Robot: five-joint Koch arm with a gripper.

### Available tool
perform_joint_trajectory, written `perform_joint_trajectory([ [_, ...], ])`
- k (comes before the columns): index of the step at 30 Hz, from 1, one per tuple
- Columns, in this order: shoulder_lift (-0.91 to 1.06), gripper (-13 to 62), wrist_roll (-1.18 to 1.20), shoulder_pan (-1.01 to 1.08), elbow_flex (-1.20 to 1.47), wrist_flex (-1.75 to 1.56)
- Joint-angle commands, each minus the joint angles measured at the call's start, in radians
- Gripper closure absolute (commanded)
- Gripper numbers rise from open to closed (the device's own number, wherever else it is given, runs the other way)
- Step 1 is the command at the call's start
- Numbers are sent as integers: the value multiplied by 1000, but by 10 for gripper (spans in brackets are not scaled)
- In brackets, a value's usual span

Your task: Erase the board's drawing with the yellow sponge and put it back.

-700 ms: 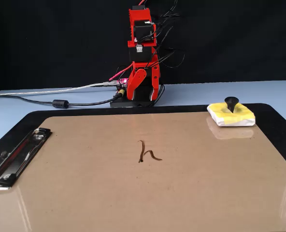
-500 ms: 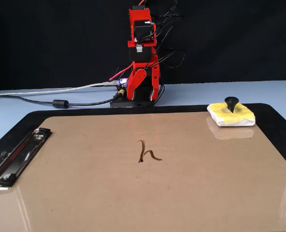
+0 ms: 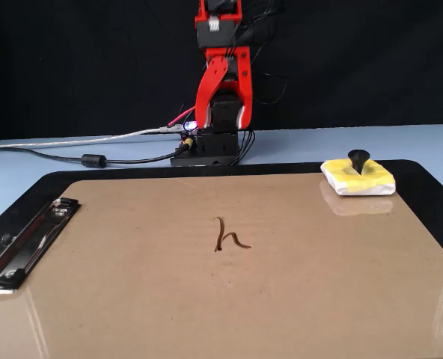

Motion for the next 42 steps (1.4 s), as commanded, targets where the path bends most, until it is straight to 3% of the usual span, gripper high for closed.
perform_joint_trajectory([
  [1,9,157,-54,-222,-43,-235],
  [6,-29,158,-253,-518,126,-802],
  [9,-94,158,-253,-655,239,-1088],
  [15,-288,157,-241,-715,334,-1391],
  [31,-558,157,-124,-741,359,-1529],
  [42,-568,200,-89,-741,420,-1571],
])
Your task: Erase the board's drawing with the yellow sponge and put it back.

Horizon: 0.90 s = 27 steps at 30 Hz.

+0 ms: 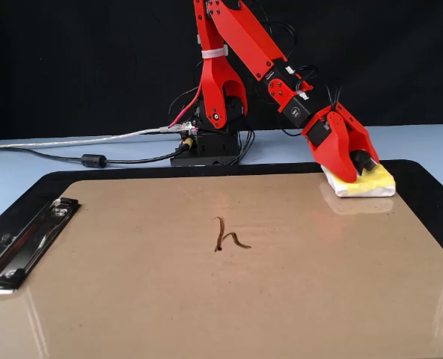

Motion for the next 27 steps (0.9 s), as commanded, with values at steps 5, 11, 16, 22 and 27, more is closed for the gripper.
perform_joint_trajectory([
  [5,12,312,2,-2,3,-49],
  [11,14,554,2,41,-5,-49],
  [16,32,573,-9,72,-8,-35],
  [22,304,573,-18,212,-127,350],
  [27,531,573,-15,474,-357,914],
])
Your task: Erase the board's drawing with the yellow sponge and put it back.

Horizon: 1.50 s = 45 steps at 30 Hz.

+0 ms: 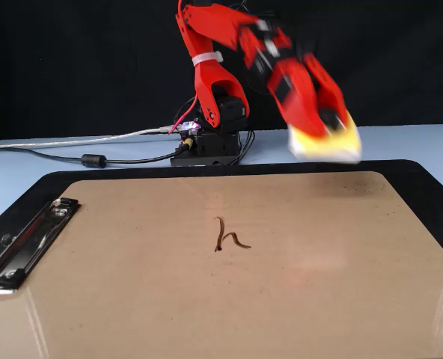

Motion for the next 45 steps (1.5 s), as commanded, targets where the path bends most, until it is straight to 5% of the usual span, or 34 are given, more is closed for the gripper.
perform_joint_trajectory([
  [1,49,574,-2,193,-75,152],
  [10,-222,574,152,696,80,-325],
  [20,-302,574,147,647,314,-709],
  [30,-937,574,147,629,-84,-968],
  [41,-244,574,146,569,563,-936],
  [45,-422,574,143,540,433,-931],
])
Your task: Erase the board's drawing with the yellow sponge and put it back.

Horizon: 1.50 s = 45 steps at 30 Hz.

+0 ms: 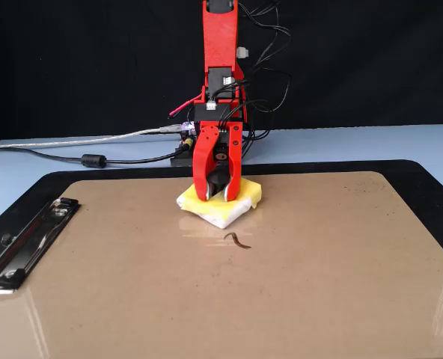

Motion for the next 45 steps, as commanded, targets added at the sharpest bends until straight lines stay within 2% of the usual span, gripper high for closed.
perform_joint_trajectory([
  [1,-127,574,-15,-18,-127,-20],
  [5,-463,574,-17,-28,-448,-21],
  [7,-494,574,-28,-26,-485,-20],
  [10,-382,574,-40,-31,-365,-11],
  [14,-37,574,-46,-83,-38,-9],
  [16,87,574,-48,-94,38,-5],
  [18,84,574,-48,-97,41,0],
  [20,-18,574,-48,-103,-37,-8],
  [25,-439,574,-52,-106,-472,-9],
  [27,-561,574,-64,-107,-612,-6],
  [29,-598,574,-77,-106,-646,-5],
  [32,-471,574,-81,-104,-485,-5],
  [36,-37,574,-86,-91,-40,-6],
  [40,368,574,-83,14,267,3],
  [42,397,574,-83,66,291,12],
  [45,236,574,-86,67,166,14],
])
